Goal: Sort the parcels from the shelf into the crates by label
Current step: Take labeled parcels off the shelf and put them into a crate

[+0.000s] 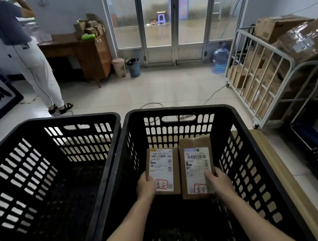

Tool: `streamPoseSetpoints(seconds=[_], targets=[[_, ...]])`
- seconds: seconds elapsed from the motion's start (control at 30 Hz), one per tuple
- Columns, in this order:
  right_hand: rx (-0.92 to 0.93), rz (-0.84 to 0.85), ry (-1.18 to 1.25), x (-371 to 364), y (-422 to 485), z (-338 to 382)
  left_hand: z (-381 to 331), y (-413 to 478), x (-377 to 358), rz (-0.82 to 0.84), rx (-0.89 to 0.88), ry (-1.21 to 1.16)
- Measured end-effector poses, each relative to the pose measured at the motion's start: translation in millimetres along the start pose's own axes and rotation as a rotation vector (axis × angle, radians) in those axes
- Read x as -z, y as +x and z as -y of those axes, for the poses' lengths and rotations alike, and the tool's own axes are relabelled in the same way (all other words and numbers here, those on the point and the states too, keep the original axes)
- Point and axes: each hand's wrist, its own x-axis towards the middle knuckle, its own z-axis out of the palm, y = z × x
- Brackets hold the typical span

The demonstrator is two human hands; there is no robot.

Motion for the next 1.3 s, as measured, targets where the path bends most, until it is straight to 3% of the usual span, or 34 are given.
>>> streamPoseSetpoints(seconds=[0.23, 0.7, 1.03, 1.3], targets=[[-0.034, -0.019, -0.108, -4, 4, 0, 9, 6, 3, -0.082, 0.010, -0.013], [-0.140, 0.039, 0.055, -10, 23, 13, 9, 17, -8, -0.055, 0.018, -0.077], [-0.089, 0.005, -0.002, -8, 20, 5, 6, 24, -10, 0.018, 0.016, 0.120], [0.036, -0.106, -0.244, 1, 1, 27, -22, 14, -3, 0.018, -0.145, 0.349]])
